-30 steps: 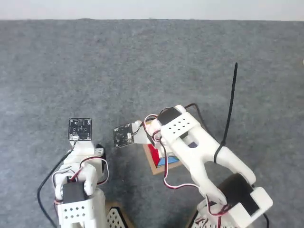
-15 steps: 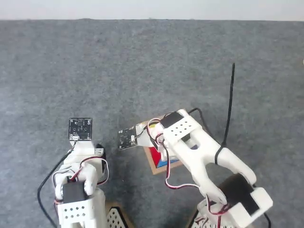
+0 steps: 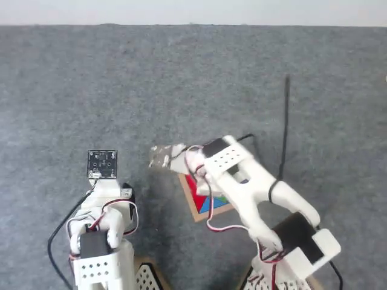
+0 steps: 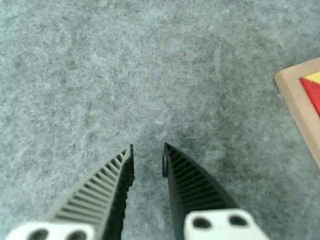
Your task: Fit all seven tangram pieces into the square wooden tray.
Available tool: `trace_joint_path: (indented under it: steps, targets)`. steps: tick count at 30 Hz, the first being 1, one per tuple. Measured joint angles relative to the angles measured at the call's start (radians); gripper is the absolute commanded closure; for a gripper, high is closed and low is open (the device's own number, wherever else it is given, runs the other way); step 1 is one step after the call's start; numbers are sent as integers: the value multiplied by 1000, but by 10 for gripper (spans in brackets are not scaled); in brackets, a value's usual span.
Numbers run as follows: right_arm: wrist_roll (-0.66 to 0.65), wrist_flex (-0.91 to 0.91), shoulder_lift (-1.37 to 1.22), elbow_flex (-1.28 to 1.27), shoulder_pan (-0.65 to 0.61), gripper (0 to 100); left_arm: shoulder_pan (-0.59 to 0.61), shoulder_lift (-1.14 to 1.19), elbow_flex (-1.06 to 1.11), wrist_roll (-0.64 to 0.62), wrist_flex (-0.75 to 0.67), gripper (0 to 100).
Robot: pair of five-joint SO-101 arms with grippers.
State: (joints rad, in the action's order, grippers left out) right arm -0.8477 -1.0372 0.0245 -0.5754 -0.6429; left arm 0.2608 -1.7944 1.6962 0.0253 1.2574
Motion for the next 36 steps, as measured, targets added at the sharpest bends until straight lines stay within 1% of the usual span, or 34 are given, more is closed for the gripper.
trace_joint_path:
  steps: [3, 6, 9, 12, 15, 18, 23, 26, 29, 36]
  targets:
    - [86, 0, 80, 0, 61, 833, 0, 0, 0, 0, 0, 907]
    - [216, -2, 193, 0, 118, 835, 0, 0, 0, 0, 0, 907]
    - [334, -9, 345, -49, 173, 907, 0, 0, 0, 0, 0, 907]
    - [405, -9, 543, -176, 224, 989, 0, 0, 0, 0, 0, 907]
    - [442, -9, 749, -328, 261, 978, 0, 0, 0, 0, 0, 907]
    - [476, -9, 931, -485, 331, 978, 0, 0, 0, 0, 0, 907]
    - [500, -9, 1175, -686, 456, 979, 0, 0, 0, 0, 0, 907]
    - [545, -9, 1306, -787, 516, 977, 0, 0, 0, 0, 0, 907]
    - [571, -9, 1439, -856, 532, 976, 0, 0, 0, 0, 0, 907]
    - [574, -9, 1735, -1043, 548, 976, 0, 0, 0, 0, 0, 907]
